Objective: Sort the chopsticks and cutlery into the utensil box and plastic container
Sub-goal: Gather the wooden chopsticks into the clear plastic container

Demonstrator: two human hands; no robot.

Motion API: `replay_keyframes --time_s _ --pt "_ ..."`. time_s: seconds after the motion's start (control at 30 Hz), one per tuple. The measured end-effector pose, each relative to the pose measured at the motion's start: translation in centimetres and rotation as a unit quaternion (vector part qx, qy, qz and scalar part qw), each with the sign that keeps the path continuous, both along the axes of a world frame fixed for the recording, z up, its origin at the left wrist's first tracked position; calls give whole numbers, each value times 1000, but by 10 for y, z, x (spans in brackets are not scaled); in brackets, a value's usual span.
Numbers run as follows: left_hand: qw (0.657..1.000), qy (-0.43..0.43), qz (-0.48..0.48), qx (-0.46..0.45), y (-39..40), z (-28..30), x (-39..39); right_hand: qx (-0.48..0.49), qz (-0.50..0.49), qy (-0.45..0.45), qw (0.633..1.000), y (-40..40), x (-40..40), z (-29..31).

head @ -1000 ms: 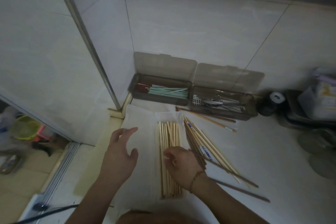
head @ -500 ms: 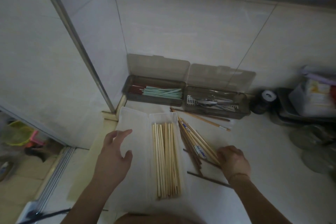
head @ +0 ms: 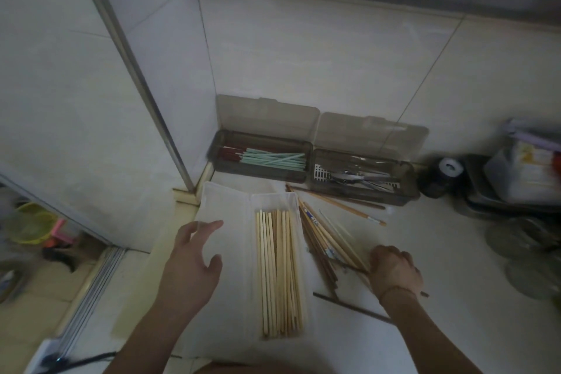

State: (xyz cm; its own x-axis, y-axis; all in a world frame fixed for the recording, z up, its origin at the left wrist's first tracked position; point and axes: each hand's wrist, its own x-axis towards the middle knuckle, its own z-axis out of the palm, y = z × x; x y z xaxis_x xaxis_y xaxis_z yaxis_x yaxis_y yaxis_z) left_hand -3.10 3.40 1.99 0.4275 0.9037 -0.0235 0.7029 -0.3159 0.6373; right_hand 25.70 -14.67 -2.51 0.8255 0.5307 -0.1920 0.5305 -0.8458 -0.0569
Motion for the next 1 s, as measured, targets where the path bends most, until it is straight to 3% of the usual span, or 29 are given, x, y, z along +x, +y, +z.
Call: replay_keyframes --time_s 0.07,0.13,0.23,0.3,0.37,0.4,0.47,0.5,0.57,0.7,0.8,0.87,0.93,1.0 --pt "1000 -2 -2 2 1 -1 -1 143 -12 45 989 11 -5 17" --pt "1000 -4 -5 5 1 -2 -1 299 3 54 953 24 -20 41" --pt "1000 -3 0 2 2 -2 -2 512 57 70 854 45 -53 75" --pt "1000 -2 0 2 2 -1 -1 574 100 87 808 55 -73 83" --pt "1000 0 -3 1 2 -1 -1 560 154 112 807 63 -88 77" --pt "1000 2 -2 0 2 -1 -1 517 178 136 827 68 -93 72" --pt "1000 5 1 -3 3 -1 -2 337 244 178 892 71 -104 54" --pt "1000 5 2 -3 3 -1 -1 253 295 147 910 70 -109 43" --pt "1000 5 2 -2 2 -1 -1 180 377 70 906 65 -119 21" --pt "1000 0 -1 -4 1 -1 -1 32 421 -45 905 58 -127 -1" --pt "1000 0 0 -11 0 -1 -2 83 440 -25 894 54 -119 0" --pt "1000 -2 -1 -16 1 0 -2 239 409 -3 881 52 -101 4" --pt "1000 -5 -4 -16 1 0 -2 363 318 4 876 44 -75 4" --pt "1000 -6 -5 -15 1 0 -2 328 184 -15 927 37 -44 5"
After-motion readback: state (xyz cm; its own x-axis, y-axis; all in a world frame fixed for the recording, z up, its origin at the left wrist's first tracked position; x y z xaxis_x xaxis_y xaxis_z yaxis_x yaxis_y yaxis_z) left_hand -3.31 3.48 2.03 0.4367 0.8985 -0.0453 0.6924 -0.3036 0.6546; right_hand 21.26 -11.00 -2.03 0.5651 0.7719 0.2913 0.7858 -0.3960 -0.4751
